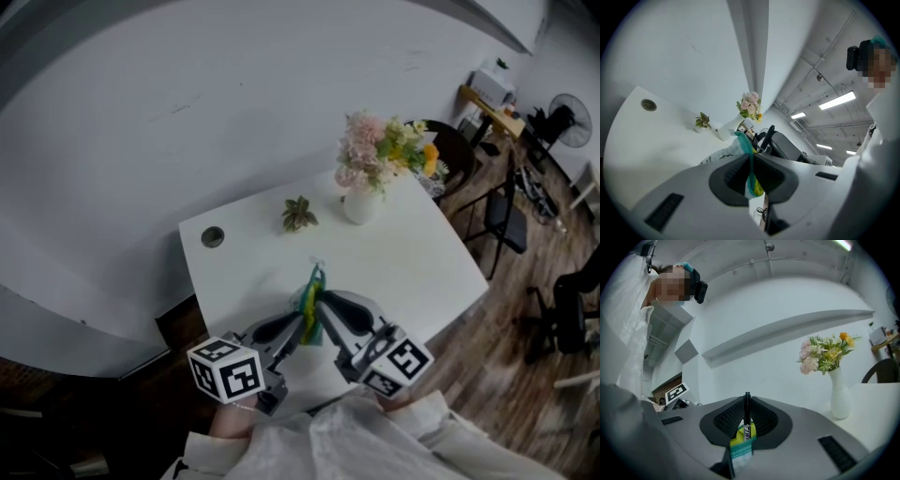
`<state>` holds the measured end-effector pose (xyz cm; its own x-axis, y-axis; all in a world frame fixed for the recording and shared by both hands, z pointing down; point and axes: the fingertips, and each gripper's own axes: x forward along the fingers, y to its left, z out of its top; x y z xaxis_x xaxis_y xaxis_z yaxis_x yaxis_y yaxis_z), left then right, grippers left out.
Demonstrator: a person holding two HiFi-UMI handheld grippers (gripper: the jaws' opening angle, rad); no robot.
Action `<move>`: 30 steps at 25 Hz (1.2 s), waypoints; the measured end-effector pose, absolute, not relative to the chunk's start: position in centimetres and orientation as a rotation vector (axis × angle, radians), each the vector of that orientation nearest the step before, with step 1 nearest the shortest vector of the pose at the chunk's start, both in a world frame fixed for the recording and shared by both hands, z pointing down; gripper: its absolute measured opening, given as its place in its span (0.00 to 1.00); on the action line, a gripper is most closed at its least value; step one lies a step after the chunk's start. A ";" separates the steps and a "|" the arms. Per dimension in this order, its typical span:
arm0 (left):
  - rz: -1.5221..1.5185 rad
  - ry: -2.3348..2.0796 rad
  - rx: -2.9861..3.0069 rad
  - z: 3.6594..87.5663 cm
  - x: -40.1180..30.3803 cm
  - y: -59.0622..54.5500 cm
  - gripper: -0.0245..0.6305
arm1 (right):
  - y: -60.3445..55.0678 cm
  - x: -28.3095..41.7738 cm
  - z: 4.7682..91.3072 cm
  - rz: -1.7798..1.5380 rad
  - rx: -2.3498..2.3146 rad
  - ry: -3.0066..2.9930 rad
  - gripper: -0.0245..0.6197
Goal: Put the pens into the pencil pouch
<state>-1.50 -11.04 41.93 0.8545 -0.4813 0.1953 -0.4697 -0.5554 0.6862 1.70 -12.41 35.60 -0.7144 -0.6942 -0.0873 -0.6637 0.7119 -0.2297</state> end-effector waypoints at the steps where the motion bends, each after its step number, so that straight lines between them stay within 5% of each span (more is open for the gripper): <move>1: -0.018 -0.687 2.245 41.9 -1.5 -11.1 0.08 | -12.3 1.7 35.8 -0.278 -1.104 2.755 0.10; 30: 0.115 -0.818 2.341 41.2 -4.4 -12.4 0.08 | -11.9 3.7 37.2 -0.320 -1.223 2.755 0.10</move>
